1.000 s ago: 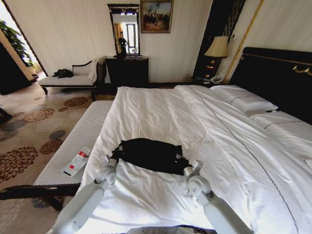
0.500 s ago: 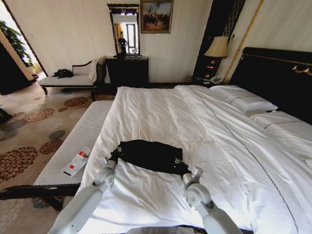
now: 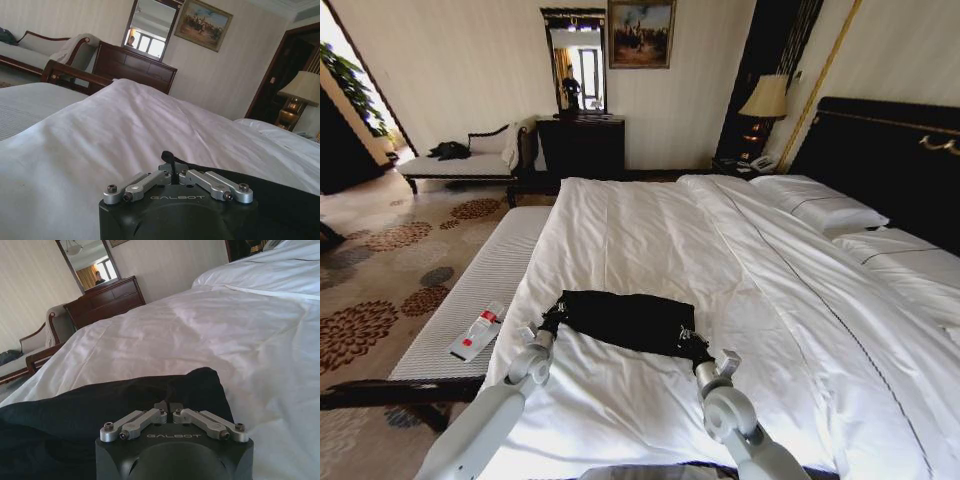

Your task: Fold the clothes on the bed.

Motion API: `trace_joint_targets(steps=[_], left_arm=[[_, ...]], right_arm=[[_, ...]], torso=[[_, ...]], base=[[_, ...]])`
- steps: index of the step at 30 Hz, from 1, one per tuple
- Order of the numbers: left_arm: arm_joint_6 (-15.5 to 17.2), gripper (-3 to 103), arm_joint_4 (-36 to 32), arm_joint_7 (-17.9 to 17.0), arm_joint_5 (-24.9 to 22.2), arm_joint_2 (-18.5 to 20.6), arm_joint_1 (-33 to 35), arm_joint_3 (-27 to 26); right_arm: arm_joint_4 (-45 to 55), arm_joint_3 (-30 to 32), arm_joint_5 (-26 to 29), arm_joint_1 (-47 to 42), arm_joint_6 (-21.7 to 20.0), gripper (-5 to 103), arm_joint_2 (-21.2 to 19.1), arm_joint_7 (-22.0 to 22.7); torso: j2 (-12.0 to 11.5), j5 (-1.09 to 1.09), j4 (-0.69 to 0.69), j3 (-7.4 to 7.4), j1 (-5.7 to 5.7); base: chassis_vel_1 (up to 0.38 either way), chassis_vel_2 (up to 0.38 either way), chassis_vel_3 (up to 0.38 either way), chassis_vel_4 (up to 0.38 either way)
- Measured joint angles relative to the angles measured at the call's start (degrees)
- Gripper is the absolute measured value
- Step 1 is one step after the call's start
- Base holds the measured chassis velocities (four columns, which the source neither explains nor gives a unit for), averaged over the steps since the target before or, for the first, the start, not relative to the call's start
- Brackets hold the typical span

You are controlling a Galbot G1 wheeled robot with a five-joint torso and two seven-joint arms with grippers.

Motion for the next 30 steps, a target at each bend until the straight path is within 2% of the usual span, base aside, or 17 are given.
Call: trace_joint_targets(steps=[7, 10, 21, 22, 23, 24, 25, 26, 27, 30], left_arm=[[-0.1, 2, -0.4, 0.1, 1.0, 1.0, 0.4, 0.2], [-1.1, 2, -0.2, 0.5, 3.9, 1.2, 0.9, 0.4], [-1.8, 2, -0.6, 1.2, 8.0, 1.3, 3.9, 0.5], [-1.6, 2, -0.7, 1.1, 8.3, 1.3, 4.3, 0.4], [-1.4, 0, -0.8, 0.9, 8.5, 1.2, 4.5, 0.3], [-1.2, 6, -1.0, 0.8, 8.9, 1.2, 4.9, 0.1], [-1.1, 10, -1.2, 0.8, 9.5, 1.2, 5.4, -0.2], [-1.1, 10, -1.4, 0.8, 10.2, 1.2, 5.9, -0.6], [-1.1, 10, -1.4, 0.8, 10.2, 1.2, 5.9, -0.6], [-1.4, 26, -3.3, 0.9, 14.5, 1.1, 8.6, -2.5]], right_arm=[[-0.2, -0.1, -1.9, -1.8, 0.7, 1, 1.6, -0.7], [0.1, -0.1, -2.7, -2.7, 0.9, 1, 1.9, -0.8], [0.2, 0.0, -4.9, -5.9, 1.8, 1, 2.8, -1.6], [0.1, 0.0, -5.0, -6.1, 1.8, -2, 3.0, -1.6], [0.0, 0.0, -5.0, -6.2, 1.8, 1, 3.2, -1.6], [0.0, 0.0, -5.0, -6.5, 1.8, 1, 3.2, -1.7], [0.1, 0.1, -5.0, -6.8, 1.8, 7, 3.3, -1.7], [0.3, 0.2, -5.1, -7.1, 1.8, 12, 3.3, -1.7], [0.3, 0.2, -5.1, -7.1, 1.8, 12, 3.3, -1.7], [1.3, 0.5, -5.4, -8.8, 1.9, 28, 3.4, -1.6]], torso=[[0.0, 0.0, 0.0, 0.0, 0.0], [0.0, 0.0, 0.0, 0.0, 0.0], [0.0, 0.0, 0.01, 0.0, 0.0], [0.0, 0.0, 0.01, 0.0, 0.0], [0.0, 0.0, 0.0, 0.0, 0.0], [0.0, 0.0, 0.0, 0.0, 0.0], [0.0, 0.0, 0.0, 0.0, 0.0], [0.0, 0.0, 0.0, 0.0, 0.0], [0.0, 0.0, 0.0, 0.0, 0.0], [0.0, 0.0, 0.0, 0.0, 0.0]], base=[[0.0, 0.0, 0.0, 0.0], [0.0, 0.0, 0.0, 0.0], [0.0, 0.0, 0.0, 0.0], [0.0, 0.0, 0.0, 0.0], [0.0, 0.0, 0.0, 0.0], [0.0, 0.0, 0.0, 0.0], [0.0, 0.0, 0.0, 0.0], [0.0, 0.0, 0.0, 0.0], [0.0, 0.0, 0.0, 0.0], [0.0, 0.0, 0.0, 0.0]])
